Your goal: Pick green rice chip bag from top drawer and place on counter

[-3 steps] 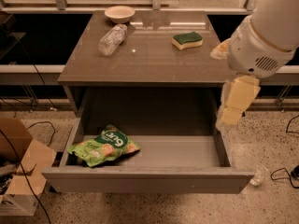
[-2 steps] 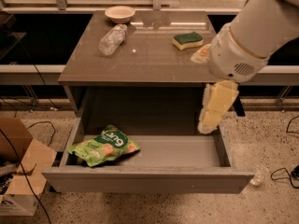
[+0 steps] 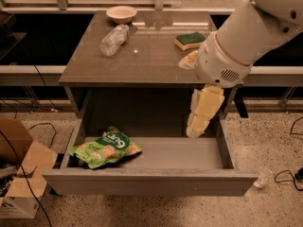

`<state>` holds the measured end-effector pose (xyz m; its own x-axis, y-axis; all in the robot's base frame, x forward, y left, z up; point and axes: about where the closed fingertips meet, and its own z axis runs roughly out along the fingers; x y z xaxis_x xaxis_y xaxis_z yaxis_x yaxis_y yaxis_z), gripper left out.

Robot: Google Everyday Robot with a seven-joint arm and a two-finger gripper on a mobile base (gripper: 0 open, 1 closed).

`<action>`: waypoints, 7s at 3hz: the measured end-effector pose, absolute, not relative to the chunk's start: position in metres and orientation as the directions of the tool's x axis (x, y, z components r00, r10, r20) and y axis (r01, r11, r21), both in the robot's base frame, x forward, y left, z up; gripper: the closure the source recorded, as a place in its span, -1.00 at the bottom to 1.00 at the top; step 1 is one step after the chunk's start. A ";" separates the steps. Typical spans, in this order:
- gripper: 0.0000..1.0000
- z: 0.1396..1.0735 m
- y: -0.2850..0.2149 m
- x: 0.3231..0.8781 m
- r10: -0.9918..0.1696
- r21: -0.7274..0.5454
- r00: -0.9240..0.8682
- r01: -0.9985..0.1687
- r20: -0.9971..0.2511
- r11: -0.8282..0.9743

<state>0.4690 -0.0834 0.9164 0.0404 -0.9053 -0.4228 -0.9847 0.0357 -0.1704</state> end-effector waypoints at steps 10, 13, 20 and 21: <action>-1.00 0.671 0.114 0.535 -0.846 0.001 0.165 -0.981 -0.508 -0.192; -0.51 0.642 0.108 0.538 -0.850 0.030 0.102 -0.990 -0.517 -0.137; 1.00 0.844 0.021 0.540 -0.742 -0.139 0.075 -0.990 -0.666 0.025; 1.00 0.901 -0.003 0.556 -0.784 -0.197 0.066 -0.978 -0.617 0.073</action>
Offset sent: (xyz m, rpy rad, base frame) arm 0.0261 0.0675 -0.0771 0.0259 0.0441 0.0777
